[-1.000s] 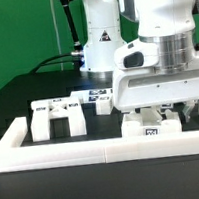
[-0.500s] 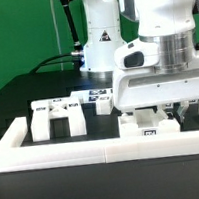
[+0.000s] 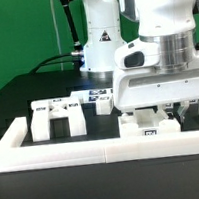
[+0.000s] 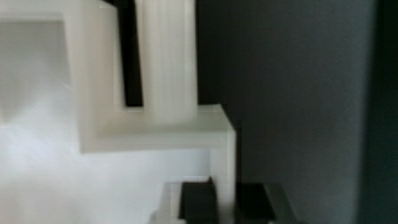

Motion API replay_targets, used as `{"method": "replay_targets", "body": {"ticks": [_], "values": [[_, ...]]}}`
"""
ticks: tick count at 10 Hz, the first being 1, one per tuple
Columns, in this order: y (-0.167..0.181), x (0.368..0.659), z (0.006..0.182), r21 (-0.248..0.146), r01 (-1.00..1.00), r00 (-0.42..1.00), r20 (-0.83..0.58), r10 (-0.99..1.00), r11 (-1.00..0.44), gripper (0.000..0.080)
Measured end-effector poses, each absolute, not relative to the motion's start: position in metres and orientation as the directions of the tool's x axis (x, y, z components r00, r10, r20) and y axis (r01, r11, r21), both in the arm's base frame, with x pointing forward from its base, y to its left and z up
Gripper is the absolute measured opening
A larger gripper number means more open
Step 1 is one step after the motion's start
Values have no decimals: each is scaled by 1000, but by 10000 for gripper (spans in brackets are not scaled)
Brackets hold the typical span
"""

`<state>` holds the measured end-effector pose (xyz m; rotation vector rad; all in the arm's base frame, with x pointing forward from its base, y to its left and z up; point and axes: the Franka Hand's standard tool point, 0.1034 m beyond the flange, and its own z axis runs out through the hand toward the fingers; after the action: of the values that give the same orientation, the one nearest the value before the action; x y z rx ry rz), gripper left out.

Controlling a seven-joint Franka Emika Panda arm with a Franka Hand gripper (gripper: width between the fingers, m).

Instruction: Assemble chair

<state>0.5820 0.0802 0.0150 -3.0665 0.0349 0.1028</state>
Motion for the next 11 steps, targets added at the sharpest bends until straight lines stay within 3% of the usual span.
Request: {"method": "replay_targets", "body": {"ticks": [5, 11], "values": [[127, 578, 16, -77, 44, 997, -60, 48, -996, 35], [127, 596, 15, -71, 50, 997, -63, 54, -996, 35]]}}
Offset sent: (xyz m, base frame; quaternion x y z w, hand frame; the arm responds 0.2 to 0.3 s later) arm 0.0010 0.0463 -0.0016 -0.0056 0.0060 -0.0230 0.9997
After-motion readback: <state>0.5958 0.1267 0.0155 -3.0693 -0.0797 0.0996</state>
